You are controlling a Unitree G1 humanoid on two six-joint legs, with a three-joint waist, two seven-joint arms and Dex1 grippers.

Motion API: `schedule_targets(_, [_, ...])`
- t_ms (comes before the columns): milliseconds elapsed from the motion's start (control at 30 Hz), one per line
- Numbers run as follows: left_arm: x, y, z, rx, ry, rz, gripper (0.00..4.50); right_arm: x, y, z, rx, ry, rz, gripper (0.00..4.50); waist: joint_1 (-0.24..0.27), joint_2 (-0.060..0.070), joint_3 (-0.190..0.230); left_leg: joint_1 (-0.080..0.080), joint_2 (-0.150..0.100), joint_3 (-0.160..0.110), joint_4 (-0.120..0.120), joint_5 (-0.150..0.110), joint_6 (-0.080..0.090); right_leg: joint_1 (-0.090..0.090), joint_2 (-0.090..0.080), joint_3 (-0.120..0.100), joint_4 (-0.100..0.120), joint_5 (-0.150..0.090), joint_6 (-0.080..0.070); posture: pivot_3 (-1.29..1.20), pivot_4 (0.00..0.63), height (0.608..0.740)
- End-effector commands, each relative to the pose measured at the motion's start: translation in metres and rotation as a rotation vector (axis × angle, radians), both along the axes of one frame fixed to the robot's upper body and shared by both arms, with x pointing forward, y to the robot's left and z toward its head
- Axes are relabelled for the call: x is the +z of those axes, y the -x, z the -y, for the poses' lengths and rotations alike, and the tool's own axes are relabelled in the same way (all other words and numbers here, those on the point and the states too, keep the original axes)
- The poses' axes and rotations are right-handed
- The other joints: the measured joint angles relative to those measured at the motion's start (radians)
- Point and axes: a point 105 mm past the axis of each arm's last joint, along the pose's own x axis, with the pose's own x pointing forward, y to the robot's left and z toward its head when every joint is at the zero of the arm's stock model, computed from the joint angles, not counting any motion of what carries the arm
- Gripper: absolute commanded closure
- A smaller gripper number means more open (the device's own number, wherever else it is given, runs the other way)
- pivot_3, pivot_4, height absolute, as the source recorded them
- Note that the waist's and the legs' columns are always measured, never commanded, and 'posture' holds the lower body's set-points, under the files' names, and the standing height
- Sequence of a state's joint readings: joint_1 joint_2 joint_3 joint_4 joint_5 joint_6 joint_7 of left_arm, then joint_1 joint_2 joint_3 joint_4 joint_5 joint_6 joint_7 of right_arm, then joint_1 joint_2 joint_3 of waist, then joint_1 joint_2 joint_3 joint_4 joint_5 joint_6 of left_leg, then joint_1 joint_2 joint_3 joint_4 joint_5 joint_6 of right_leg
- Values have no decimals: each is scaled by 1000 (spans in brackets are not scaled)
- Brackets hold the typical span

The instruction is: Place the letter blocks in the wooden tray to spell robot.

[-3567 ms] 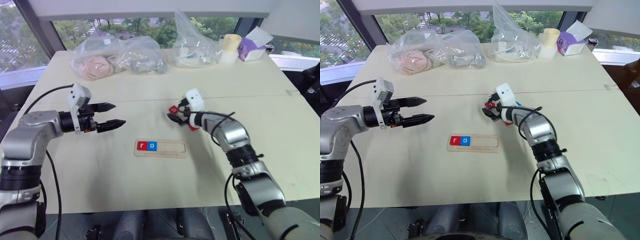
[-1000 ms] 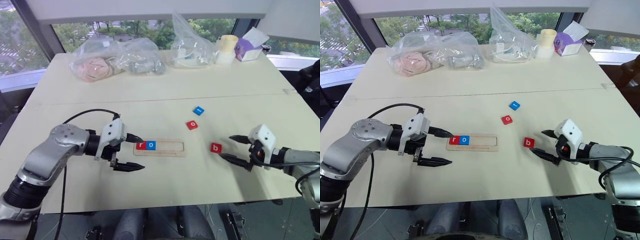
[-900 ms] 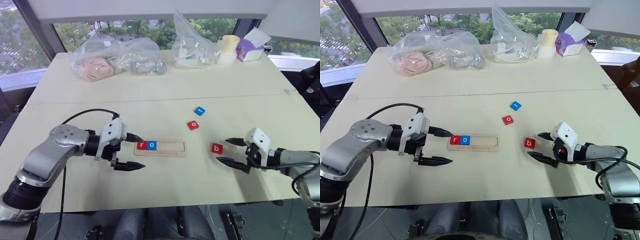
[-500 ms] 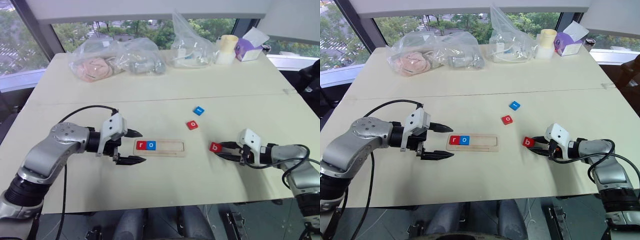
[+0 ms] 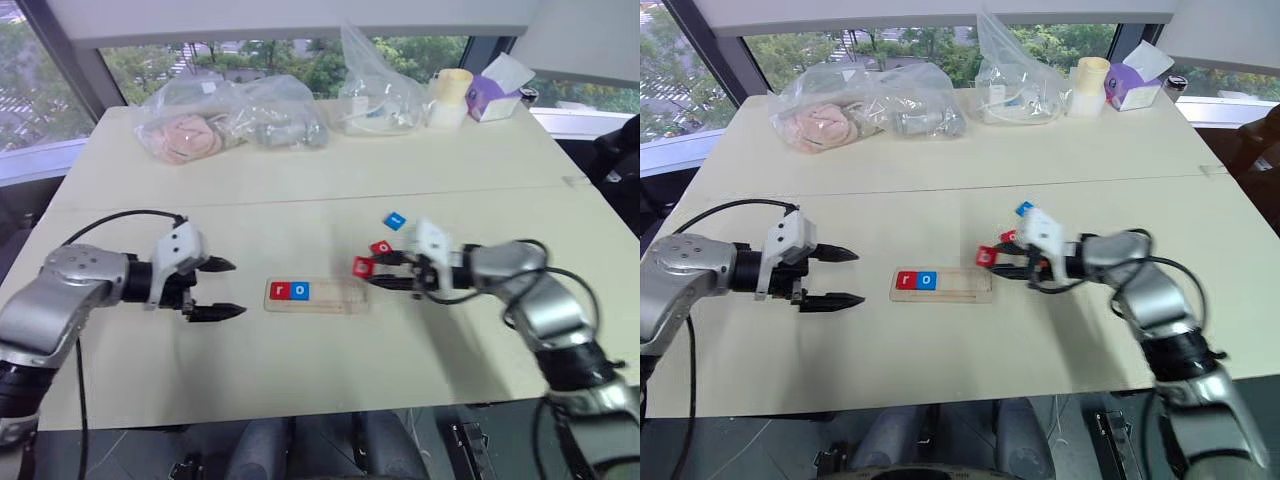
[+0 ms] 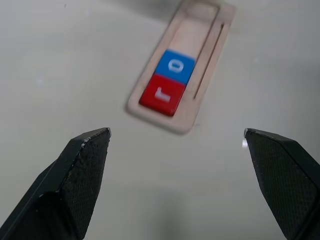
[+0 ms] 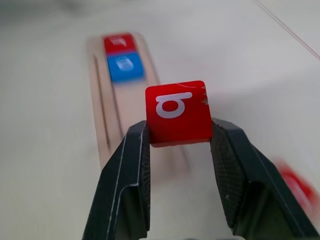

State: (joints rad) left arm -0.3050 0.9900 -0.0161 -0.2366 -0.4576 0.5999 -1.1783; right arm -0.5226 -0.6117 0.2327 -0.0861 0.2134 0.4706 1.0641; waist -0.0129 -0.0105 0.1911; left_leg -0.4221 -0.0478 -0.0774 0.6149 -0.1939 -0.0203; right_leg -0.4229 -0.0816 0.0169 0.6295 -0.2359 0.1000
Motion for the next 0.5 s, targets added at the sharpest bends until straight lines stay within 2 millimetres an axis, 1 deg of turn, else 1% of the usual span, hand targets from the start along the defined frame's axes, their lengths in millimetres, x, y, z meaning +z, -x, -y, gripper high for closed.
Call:
schedule_targets(33, [8, -1, 4, -16, 11, 40, 0, -6, -7, -17, 22, 46, -14, 3368, 7, 0, 0, -1, 0, 0, 0, 0, 0, 0, 0, -1, 0, 0, 0, 0, 150, 740])
schedule_targets(133, [9, 2, 12, -34, 25, 42, 0, -15, -9, -28, 77, 101, -3, 3368, 8, -1, 0, -3, -3, -1, 1, 0, 0, -2, -1, -1, -1, 0, 0, 0, 150, 740])
schedule_targets(267, [10, 7, 18, -56, 41, 39, 0, -23, -7, -34, 140, 154, 2, 3368, -1, -1, 0, -4, -4, -1, 0, 0, 0, -2, -2, -1, -1, 0, 1, 0, 150, 740])
schedule_targets(500, [9, 13, 28, -65, 63, 37, 0, -23, -2, -40, 188, 157, 0, 3368, -5, -1, 0, -2, -2, -1, 0, 0, 0, -2, 0, -1, 1, 0, 1, 0, 150, 740])
